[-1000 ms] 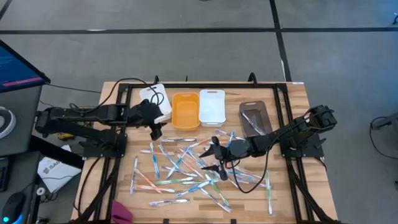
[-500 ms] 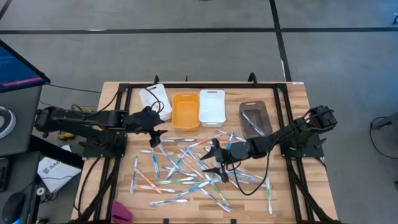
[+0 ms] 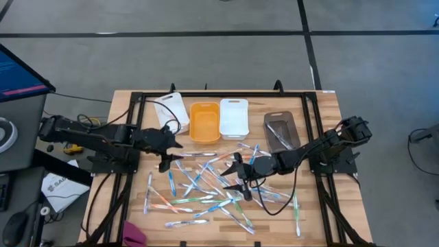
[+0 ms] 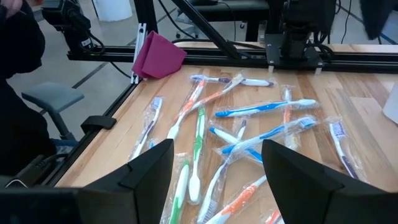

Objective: Pick & Place Toothbrushes
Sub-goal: Put the white green toothbrush into the yellow bin

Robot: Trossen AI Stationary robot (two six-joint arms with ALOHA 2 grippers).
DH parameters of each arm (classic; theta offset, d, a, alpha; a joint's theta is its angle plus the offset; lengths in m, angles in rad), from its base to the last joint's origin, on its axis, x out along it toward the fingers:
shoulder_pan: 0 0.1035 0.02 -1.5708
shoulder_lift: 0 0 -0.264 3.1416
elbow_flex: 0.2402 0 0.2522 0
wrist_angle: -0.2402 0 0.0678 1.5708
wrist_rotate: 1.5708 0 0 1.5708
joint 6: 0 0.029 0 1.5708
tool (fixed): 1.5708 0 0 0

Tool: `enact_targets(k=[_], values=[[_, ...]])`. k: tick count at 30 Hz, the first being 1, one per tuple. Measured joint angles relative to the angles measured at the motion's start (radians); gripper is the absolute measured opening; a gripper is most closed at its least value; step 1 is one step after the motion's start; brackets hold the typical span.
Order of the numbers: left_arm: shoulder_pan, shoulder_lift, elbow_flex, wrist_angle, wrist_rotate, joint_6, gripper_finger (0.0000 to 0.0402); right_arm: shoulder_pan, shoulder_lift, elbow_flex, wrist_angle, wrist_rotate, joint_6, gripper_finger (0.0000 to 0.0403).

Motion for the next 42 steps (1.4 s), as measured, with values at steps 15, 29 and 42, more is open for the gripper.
enact_targets(k=[15,29,42], values=[[-0.110,0.028,-0.027,0.058,0.007,-0.052,0.0209,-0.012,0.000,0.000,-0.028,0.000,-0.026,0.0238],[-0.119,0.028,-0.127,0.156,0.069,-0.160,0.0209,-0.016,-0.154,0.000,-0.442,-0.001,0.206,0.0238],[-0.119,0.028,-0.127,0.267,0.067,-0.068,0.0209,-0.062,-0.198,0.000,-0.912,0.026,0.351,0.0238]])
